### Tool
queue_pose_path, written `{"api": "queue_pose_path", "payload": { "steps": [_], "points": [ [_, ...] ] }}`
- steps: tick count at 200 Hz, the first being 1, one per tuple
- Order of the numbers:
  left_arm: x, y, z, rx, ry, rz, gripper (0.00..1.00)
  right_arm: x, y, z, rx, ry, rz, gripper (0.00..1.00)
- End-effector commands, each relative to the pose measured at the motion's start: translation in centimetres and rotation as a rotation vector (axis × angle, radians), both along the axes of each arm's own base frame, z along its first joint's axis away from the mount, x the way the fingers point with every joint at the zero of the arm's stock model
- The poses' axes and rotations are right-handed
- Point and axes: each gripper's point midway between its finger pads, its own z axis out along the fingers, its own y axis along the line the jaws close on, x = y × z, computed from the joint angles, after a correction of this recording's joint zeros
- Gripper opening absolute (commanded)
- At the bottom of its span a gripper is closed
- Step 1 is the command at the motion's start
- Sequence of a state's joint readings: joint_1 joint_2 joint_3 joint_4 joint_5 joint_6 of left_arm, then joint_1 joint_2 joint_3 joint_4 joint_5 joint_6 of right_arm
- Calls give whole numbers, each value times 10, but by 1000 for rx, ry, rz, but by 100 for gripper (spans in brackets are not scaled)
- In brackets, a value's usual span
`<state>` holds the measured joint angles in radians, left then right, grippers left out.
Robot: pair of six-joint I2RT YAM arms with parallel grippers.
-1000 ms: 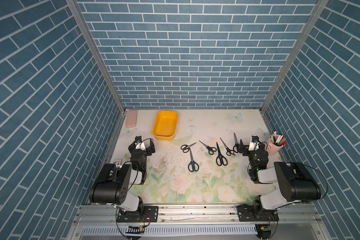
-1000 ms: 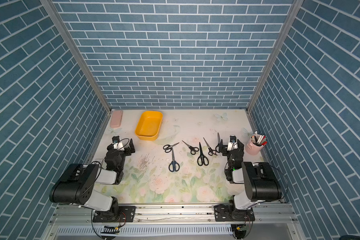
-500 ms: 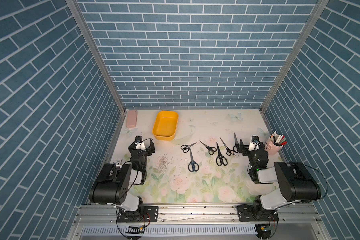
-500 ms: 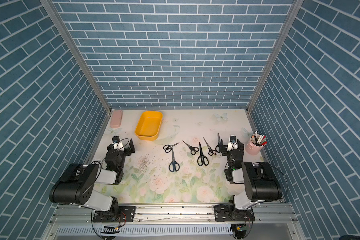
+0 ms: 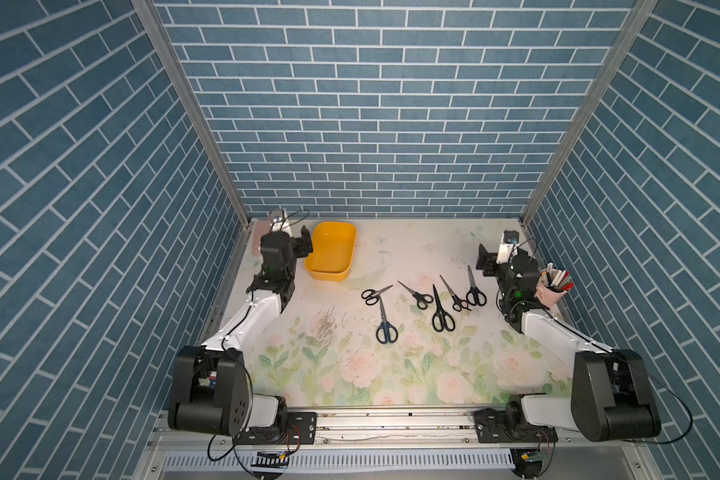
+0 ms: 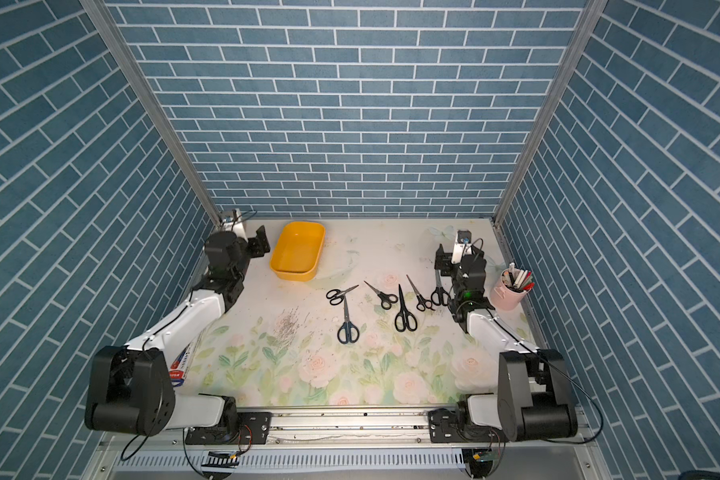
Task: Put the scissors into the storage box
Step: Move the storage box to the center of the board.
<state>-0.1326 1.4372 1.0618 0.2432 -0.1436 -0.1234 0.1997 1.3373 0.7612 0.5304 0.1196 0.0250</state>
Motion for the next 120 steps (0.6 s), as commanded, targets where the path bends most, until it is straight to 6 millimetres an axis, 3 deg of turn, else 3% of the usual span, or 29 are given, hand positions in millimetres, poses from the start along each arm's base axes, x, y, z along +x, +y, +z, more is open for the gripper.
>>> {"api": "queue_pose_path", "payload": {
  "steps": [1,29,58,92,120],
  "points": [
    [-2,-10,-88,-24,454,-18,78,-12,48,-66,-35,359,73,86],
    [32,-15,-92,-34,495,-15,79,-15,95,-77,-6,441,167,84],
    [68,2,-142,-19,627,25,81,-17,114,-73,21,481,214,83],
    [99,-1,-207,55,788,-11,82,-29,115,-59,24,465,218,82],
    [107,-4,-228,59,820,-35,77,-42,104,-48,21,444,197,83]
  ]
}}
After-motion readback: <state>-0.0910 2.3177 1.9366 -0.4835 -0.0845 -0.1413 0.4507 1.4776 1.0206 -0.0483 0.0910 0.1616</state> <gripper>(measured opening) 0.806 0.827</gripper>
